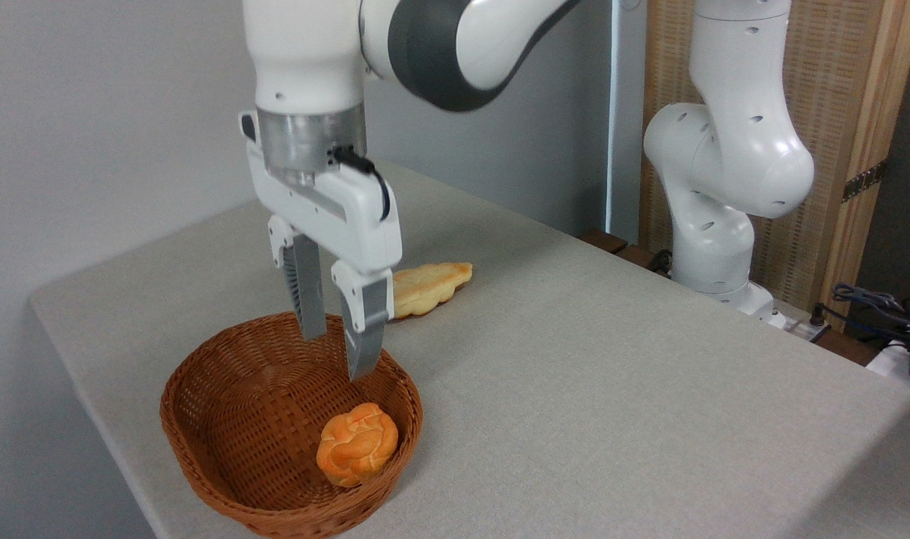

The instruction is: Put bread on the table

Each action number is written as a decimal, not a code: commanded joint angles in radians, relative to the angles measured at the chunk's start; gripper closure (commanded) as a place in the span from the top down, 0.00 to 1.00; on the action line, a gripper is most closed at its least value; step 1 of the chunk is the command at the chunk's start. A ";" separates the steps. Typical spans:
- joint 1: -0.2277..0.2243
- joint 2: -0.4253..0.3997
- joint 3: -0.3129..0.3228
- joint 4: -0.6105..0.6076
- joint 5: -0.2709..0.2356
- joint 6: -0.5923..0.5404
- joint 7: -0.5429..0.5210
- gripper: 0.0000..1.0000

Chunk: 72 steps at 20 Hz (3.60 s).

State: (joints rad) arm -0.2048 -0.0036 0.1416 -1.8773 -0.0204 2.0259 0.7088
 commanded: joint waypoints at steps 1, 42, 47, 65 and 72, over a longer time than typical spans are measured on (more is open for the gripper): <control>-0.004 0.020 0.032 -0.048 -0.012 0.097 0.049 1.00; -0.015 0.108 0.030 -0.020 -0.090 0.171 0.205 0.59; -0.015 0.007 0.029 -0.020 -0.118 0.074 0.202 0.60; -0.057 -0.105 -0.080 -0.191 -0.108 -0.256 -0.104 0.99; -0.058 -0.081 -0.082 -0.186 -0.105 -0.225 -0.100 1.00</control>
State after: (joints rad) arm -0.2583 -0.0809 0.0550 -2.0639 -0.1221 1.7796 0.6143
